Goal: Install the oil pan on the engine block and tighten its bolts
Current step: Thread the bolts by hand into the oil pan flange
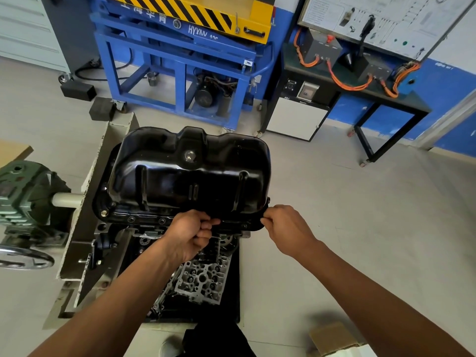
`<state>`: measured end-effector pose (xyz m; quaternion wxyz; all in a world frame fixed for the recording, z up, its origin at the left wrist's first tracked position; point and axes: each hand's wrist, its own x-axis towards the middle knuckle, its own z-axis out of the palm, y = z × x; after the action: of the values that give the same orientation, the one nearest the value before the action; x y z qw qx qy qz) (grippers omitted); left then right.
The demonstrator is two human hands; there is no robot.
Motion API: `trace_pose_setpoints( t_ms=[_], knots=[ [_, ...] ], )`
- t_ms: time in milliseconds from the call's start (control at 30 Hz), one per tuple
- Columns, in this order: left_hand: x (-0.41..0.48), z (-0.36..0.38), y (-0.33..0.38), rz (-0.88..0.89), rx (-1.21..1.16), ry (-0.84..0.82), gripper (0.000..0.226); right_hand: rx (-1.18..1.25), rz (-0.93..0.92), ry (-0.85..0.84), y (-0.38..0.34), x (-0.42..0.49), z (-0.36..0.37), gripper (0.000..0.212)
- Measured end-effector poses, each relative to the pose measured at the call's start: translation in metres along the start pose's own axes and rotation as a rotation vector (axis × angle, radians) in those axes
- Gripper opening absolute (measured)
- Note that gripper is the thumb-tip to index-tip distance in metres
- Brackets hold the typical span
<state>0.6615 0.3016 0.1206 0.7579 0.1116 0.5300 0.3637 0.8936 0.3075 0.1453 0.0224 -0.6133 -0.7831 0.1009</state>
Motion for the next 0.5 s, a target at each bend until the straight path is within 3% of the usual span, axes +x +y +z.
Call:
trace_pose_setpoints(
  t_ms=[333, 500],
  knots=[
    [0.001, -0.003, -0.001, 0.011, 0.018, -0.008, 0.029, -0.25, -0.035, -0.007, -0.006, 0.003, 0.001, 0.032],
    [0.001, -0.002, -0.002, 0.017, 0.018, -0.004, 0.029, -0.377, -0.033, -0.042, -0.013, 0.003, 0.002, 0.014]
  ],
)
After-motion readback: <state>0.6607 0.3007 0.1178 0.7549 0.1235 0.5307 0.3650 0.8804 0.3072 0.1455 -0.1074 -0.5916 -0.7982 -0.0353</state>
